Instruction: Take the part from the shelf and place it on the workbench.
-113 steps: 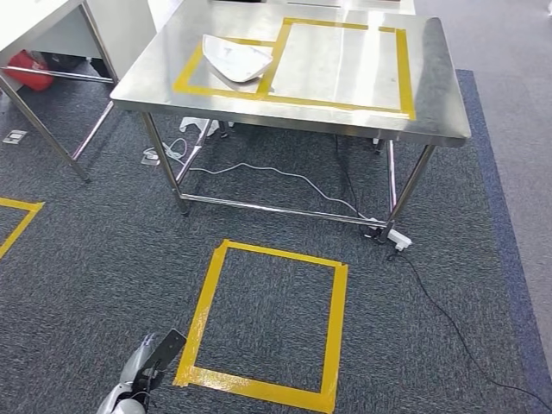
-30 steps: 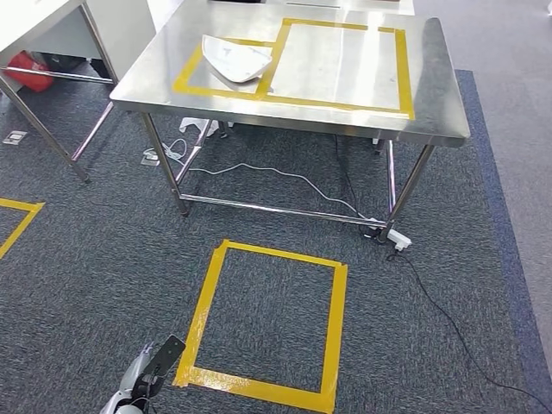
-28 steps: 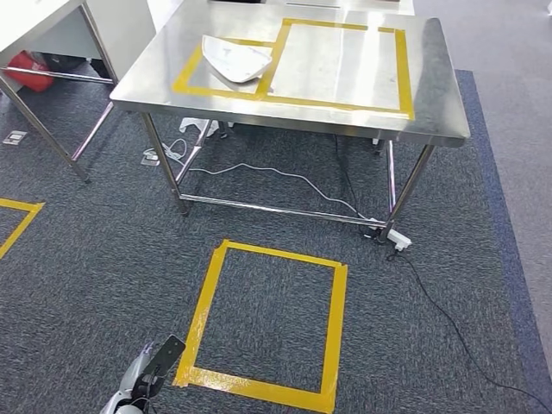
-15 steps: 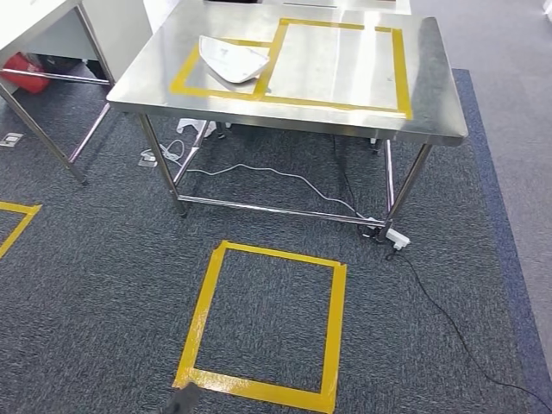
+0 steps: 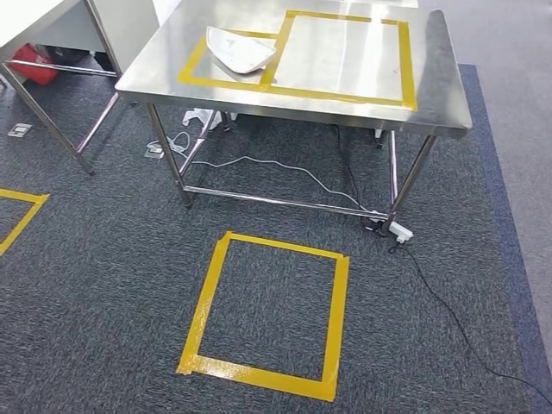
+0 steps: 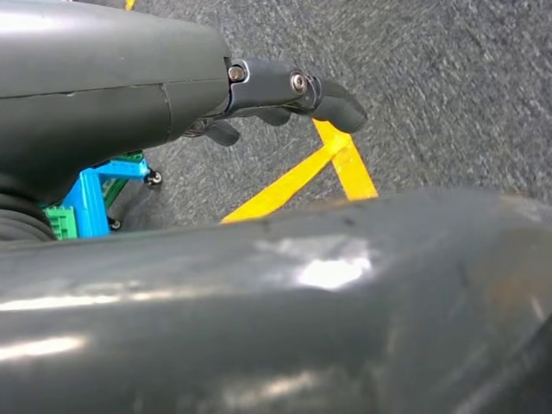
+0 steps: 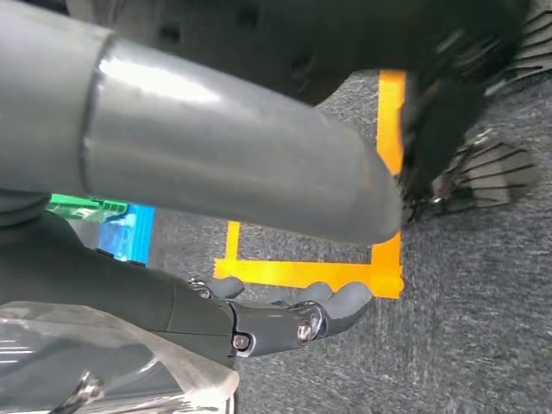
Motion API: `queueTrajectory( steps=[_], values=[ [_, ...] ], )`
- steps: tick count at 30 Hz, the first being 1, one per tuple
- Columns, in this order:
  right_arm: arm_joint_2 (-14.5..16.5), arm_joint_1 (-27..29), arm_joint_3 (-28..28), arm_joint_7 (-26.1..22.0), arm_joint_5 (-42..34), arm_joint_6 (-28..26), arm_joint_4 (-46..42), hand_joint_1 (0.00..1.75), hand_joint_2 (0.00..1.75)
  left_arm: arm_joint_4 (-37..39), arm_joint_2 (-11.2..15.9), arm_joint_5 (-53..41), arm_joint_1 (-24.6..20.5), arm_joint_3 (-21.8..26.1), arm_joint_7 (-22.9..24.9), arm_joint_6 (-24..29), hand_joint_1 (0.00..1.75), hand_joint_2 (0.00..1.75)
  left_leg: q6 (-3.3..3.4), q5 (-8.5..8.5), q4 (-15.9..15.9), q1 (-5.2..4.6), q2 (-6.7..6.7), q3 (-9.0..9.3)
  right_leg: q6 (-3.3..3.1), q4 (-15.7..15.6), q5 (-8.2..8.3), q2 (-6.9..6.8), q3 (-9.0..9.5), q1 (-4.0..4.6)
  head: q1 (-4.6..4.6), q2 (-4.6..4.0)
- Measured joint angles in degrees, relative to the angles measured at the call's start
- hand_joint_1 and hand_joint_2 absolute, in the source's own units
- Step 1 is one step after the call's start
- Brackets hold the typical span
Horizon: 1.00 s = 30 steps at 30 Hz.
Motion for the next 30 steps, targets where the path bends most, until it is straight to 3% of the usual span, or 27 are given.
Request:
queueTrajectory(
  steps=[1, 3, 5, 7, 9, 10, 11, 12, 13, 15, 17, 19, 20, 22, 24, 25, 26, 27, 28, 29, 30],
  values=[
    [0.0, -0.1, 0.0, 0.0, 0.0, 0.0, 0.0, 0.0, 0.0, 0.1, 0.0, 0.0, -0.1, 0.0, 0.0, 0.0, 0.0, 0.0, -0.33, 0.21, 0.2, -0.05, -0.02, -0.08, -0.23, -1.4, 0.06, 0.17, 0.75, 0.07, -0.08, 0.01],
    [0.0, -0.1, -0.1, 0.0, 0.0, 0.0, 0.0, 0.0, 0.0, 0.2, -0.1, -0.1, -0.2, 0.0, 0.0, 0.0, 0.0, 0.0, -1.07, 0.85, 0.4, 0.02, -0.13, -0.17, -1.08, -1.0, 0.53, 0.39, 0.0, 0.32, -0.3, 0.0],
    [0.0, -0.1, -0.2, 0.0, 0.0, 0.0, 0.0, 0.0, 0.0, 0.4, -0.1, -0.1, -0.2, 0.0, 0.0, 0.0, 0.0, 0.0, -1.83, -0.35, 1.4, 0.29, -0.23, -0.63, -2.15, -1.0, 1.11, 0.03, -0.8, 0.37, -0.36, 0.0],
    [0.0, 0.0, -0.4, 0.0, 0.0, 0.0, 0.0, 0.0, 0.0, 0.4, -0.1, -0.1, -0.2, 0.0, 0.0, 0.0, 0.0, 0.0, -2.32, -5.51, 6.2, 0.49, -0.23, -1.92, -3.05, -1.0, 2.14, -0.37, -1.83, 0.41, -0.43, 0.0],
    [0.0, 0.1, -0.6, 0.0, 0.0, 0.0, 0.0, 0.0, 0.0, 0.5, -0.1, -0.1, -0.2, 0.0, 0.0, 0.0, 0.0, 0.0, -2.59, -11.02, 13.8, 0.56, -0.22, -3.36, -3.34, -0.9, 3.29, -0.56, -3.18, 0.67, -0.49, 0.0],
    [0.0, 0.1, -0.6, 0.0, 0.0, 0.0, 0.0, 0.0, 0.0, 0.5, -0.1, -0.1, -0.2, 0.0, 0.0, 0.0, 0.0, 0.0, -2.62, -12.04, 16.3, 0.57, -0.22, -3.31, -3.35, -0.9, 3.91, -0.62, -3.89, 0.8, -0.48, 0.01],
    [0.0, 0.0, -0.7, 0.0, 0.0, 0.1, 0.0, 0.0, 0.0, 0.5, -0.1, -0.1, -0.2, 0.0, 0.0, 0.0, 0.0, 0.0, -2.57, -11.97, 17.2, 0.58, -0.22, -2.53, -3.33, -0.8, 4.56, -0.67, -4.63, 0.91, -0.48, 0.01],
    [0.0, 0.0, -0.7, 0.0, 0.0, 0.1, 0.0, 0.0, 0.0, 0.5, -0.1, -0.1, -0.3, 0.0, 0.0, 0.0, 0.0, 0.0, -2.42, -10.72, 15.6, 0.58, -0.22, -0.66, -3.25, -0.7, 5.13, -0.68, -5.35, 0.99, -0.48, 0.01],
    [0.0, 0.0, -0.7, 0.0, 0.0, 0.1, 0.0, 0.0, 0.0, 0.5, -0.1, -0.1, -0.3, 0.0, 0.0, 0.0, 0.0, 0.0, -2.18, -9.12, 12.1, 0.57, -0.23, 2.11, -3.15, -0.5, 5.63, -0.68, -6.07, 1.04, -0.49, 0.01],
    [0.0, 0.0, -0.7, 0.0, 0.0, 0.1, 0.0, 0.0, 0.0, 0.5, -0.1, -0.1, -0.3, 0.0, 0.0, 0.0, 0.0, 0.0, -1.61, -7.62, 3.6, 0.44, -0.29, 7.71, -2.74, -0.2, 6.45, -0.65, -7.12, 1.17, -0.46, -0.01],
    [0.0, 0.0, -0.8, 0.0, 0.0, 0.1, 0.0, 0.0, 0.0, 0.5, -0.1, -0.1, -0.3, 0.0, 0.0, 0.0, 0.0, 0.0, -1.27, -7.93, -0.7, 0.17, -0.33, 9.93, -2.08, -0.1, 7.33, -0.67, -7.73, 1.22, -0.43, -0.01],
    [0.0, 0.0, -0.8, 0.0, 0.0, 0.1, 0.0, 0.0, 0.0, 0.6, -0.1, -0.1, -0.3, 0.0, 0.0, 0.0, 0.0, 0.0, -0.81, -7.42, -1.3, -0.02, -0.23, 9.46, -1.31, -0.1, 8.06, -0.65, -8.17, 0.99, -0.43, 0.0],
    [0.0, 0.1, -0.8, 0.0, 0.0, 0.1, 0.0, 0.0, 0.0, 0.6, -0.1, -0.1, -0.3, 0.0, 0.0, 0.0, 0.0, 0.0, -0.42, -6.9, -1.5, -0.03, -0.1, 8.95, -1.03, 0.2, 7.65, -0.57, -8.55, 0.85, -0.41, -0.01],
    [0.0, 0.2, -0.8, 0.0, 0.0, 0.0, 0.1, 0.0, 0.0, 0.7, -0.2, -0.1, -0.3, 0.0, 0.1, 0.0, 0.0, 0.0, 0.38, -5.51, -1.8, 0.03, 0.15, 7.49, -0.72, 3.6, 3.61, -0.36, -10.13, 0.75, -0.21, -0.01],
    [0.0, 0.2, -0.8, 0.1, 0.0, 0.1, 0.0, 0.0, 0.0, 0.7, -0.2, -0.1, -0.3, 0.0, 0.1, 0.0, 0.0, 0.0, 0.72, -4.17, -1.7, -0.2, 0.21, 5.76, -0.63, 10.2, -2.1, -0.25, -11.92, 0.81, 0.04, 0.0],
    [0.1, 0.2, -0.8, 0.1, 0.0, 0.1, 0.0, 0.0, 0.0, 0.7, -0.2, -0.1, -0.3, 0.0, 0.1, 0.0, 0.0, 0.0, 0.75, -3.45, -1.7, -0.33, 0.24, 4.83, -0.66, 13.5, -3.52, -0.25, -12.27, 0.84, 0.08, 0.0],
    [0.1, 0.2, -0.8, 0.1, 0.0, 0.1, 0.0, 0.0, 0.0, 0.7, -0.2, -0.1, -0.3, 0.0, 0.1, 0.0, 0.0, 0.0, 0.76, -2.69, -1.6, -0.46, 0.28, 3.83, -0.72, 15.6, -3.57, -0.25, -12.01, 0.91, 0.08, 0.0],
    [0.1, 0.2, -0.9, 0.1, 0.0, 0.1, 0.0, 0.0, 0.0, 0.7, -0.2, -0.1, -0.3, 0.0, 0.1, 0.0, 0.0, 0.0, 0.72, -1.93, -1.5, -0.56, 0.32, 2.77, -0.84, 16.2, -2.42, -0.25, -10.94, 1.0, 0.09, -0.01],
    [0.1, 0.2, -0.9, 0.0, 0.0, 0.1, 0.0, 0.0, 0.0, 0.7, -0.2, -0.1, -0.3, 0.0, 0.1, 0.0, 0.0, 0.0, 0.64, -1.33, -1.4, -0.6, 0.34, 1.81, -0.99, 14.5, -0.54, -0.25, -8.9, 1.09, 0.08, -0.01],
    [0.0, 0.1, -0.9, 0.0, 0.0, 0.1, 0.0, 0.0, 0.0, 0.7, -0.2, 0.0, -0.3, 0.0, 0.3, 0.1, 0.0, 0.0, 0.5, -0.78, -1.2, -0.62, 0.35, 1.0, -1.17, 11.0, 0.91, -0.26, -5.87, 1.17, 0.09, -0.01],
    [0.0, 0.1, -0.9, 0.1, 0.1, 0.0, 0.0, 0.0, 0.0, 0.7, -0.3, 0.1, -0.3, 0.0, 0.6, 0.3, 0.0, 0.0, 0.3, -0.35, -1.0, -0.69, 0.34, 0.34, -1.34, 6.3, 1.04, -0.28, -2.25, 1.27, 0.11, 0.0]
  ],
)
